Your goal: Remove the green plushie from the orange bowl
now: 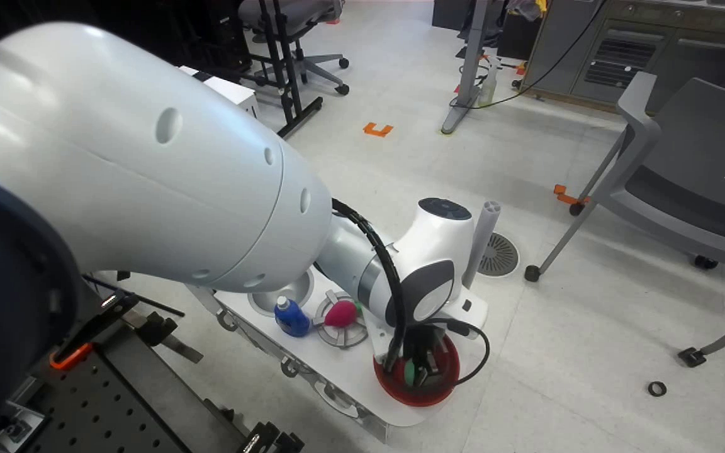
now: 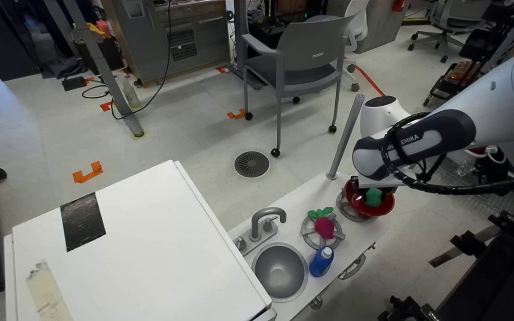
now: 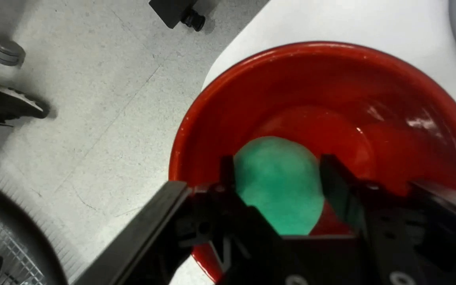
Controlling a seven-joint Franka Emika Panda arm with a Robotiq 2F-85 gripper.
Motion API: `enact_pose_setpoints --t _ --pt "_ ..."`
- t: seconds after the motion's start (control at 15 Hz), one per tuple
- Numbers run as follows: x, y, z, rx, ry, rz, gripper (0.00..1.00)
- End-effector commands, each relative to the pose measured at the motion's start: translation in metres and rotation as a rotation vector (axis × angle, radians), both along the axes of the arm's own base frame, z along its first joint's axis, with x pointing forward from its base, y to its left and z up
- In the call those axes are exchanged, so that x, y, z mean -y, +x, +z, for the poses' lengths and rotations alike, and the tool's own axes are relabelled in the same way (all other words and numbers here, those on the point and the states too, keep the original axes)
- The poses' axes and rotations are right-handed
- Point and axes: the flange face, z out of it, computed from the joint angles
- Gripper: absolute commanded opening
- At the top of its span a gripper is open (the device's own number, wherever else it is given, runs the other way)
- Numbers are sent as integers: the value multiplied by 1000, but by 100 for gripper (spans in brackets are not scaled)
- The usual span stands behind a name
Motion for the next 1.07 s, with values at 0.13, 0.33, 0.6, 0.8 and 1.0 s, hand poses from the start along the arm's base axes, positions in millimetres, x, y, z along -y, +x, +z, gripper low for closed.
enact_pose_setpoints --t 0.13,0.33,0.6,0.8,1.0 --pt "-9 -1 -2 -7 -21 -28 12" --pt "-21 4 0 -10 -7 -20 1" --pt "-43 9 6 -76 74 -22 3" --pt "-53 0 23 -195 67 -32 3" --pt "-55 -8 47 -263 28 -24 3"
